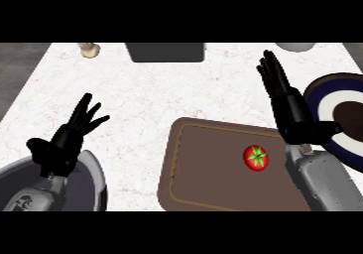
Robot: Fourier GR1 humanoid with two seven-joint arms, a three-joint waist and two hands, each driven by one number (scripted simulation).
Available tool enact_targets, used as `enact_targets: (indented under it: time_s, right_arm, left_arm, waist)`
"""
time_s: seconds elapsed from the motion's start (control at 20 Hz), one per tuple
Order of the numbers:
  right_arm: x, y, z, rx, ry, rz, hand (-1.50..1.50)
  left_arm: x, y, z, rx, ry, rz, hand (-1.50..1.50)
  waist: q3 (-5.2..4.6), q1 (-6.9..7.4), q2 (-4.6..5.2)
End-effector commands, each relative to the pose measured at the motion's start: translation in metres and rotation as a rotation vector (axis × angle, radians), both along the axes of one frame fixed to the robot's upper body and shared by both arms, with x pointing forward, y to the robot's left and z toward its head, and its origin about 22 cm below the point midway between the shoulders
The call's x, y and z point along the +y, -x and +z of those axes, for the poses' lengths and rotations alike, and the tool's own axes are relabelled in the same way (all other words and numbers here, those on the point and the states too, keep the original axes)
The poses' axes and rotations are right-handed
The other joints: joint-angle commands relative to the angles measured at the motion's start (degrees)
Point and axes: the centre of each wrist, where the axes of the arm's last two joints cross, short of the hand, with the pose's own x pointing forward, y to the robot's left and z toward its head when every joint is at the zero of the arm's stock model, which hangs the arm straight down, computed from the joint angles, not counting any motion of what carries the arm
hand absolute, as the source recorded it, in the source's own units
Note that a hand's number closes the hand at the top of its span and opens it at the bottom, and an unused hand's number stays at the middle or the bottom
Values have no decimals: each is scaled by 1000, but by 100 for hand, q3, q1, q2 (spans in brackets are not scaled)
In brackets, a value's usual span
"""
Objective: Pick the tomato from the tray and place it in the plate
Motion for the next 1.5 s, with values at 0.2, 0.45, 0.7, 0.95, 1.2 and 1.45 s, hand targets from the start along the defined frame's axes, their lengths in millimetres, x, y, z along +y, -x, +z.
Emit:
enact_targets:
  time_s: [0.2,0.45,0.7,0.95,1.2,1.45]
  right_arm:
    - [8,13,16,148,-86,455,150]
    - [-64,3,67,-254,826,164,150]
    - [-46,40,-54,36,-10,134,-150]
    - [-85,50,-74,-32,132,440,-150]
    - [-124,34,-35,-84,532,426,-150]
    - [-111,23,-9,-106,797,403,-150]
  left_arm:
    - [19,4,-17,139,-68,166,0]
    - [21,19,-21,215,-47,178,0]
    - [14,16,-17,212,-18,196,0]
    - [-8,19,-18,223,-20,154,0]
    - [-11,25,-20,239,-24,152,0]
    - [-3,11,-12,226,-42,178,0]
  waist:
    - [-170,-77,290]
    - [-209,-237,199]
    - [-114,-194,401]
    - [-156,-20,326]
    - [-172,6,292]
    - [-183,-69,282]
